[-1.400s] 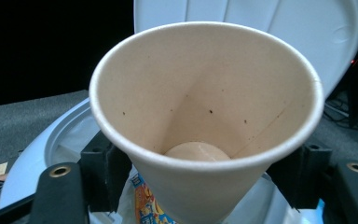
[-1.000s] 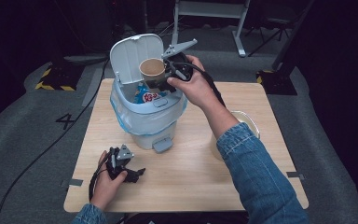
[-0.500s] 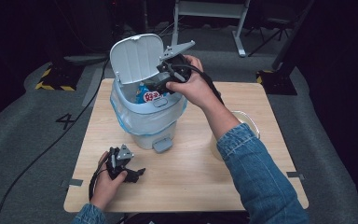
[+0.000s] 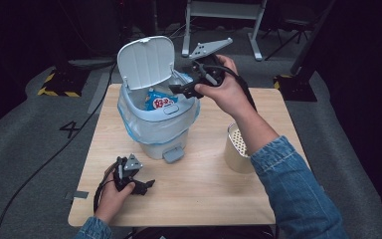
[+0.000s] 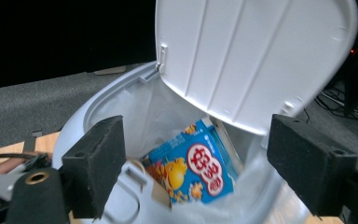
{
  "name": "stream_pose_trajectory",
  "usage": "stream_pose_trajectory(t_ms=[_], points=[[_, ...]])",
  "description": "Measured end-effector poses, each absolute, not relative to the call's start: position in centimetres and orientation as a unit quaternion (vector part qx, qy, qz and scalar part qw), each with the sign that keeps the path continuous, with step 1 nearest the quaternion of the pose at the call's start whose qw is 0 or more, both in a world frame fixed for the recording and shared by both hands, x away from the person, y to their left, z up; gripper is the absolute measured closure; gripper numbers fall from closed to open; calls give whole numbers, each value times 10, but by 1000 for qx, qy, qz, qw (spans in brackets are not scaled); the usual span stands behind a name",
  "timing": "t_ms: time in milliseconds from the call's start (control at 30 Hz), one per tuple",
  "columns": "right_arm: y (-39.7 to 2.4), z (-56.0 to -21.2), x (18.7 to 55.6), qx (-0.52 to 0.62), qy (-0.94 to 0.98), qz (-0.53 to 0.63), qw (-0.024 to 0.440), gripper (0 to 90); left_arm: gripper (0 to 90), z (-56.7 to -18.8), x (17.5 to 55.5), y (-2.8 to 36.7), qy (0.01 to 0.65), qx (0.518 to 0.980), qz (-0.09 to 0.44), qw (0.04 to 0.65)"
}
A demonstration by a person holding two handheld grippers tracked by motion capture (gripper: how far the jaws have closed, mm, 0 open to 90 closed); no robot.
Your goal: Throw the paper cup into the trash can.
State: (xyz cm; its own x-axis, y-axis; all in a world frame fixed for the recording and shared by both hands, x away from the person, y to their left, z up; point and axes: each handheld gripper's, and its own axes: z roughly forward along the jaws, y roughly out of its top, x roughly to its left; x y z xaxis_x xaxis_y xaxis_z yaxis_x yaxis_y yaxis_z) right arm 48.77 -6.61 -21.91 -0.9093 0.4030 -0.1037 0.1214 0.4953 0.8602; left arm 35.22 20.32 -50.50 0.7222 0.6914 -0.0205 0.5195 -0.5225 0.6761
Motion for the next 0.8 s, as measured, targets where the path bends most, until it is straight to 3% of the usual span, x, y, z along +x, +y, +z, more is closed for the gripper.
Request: stream_pose_trajectory(t_ms=[800], points=[[-198,-211,446,187,848,463,175,263,68,-505,353,203,349,864,127,340]])
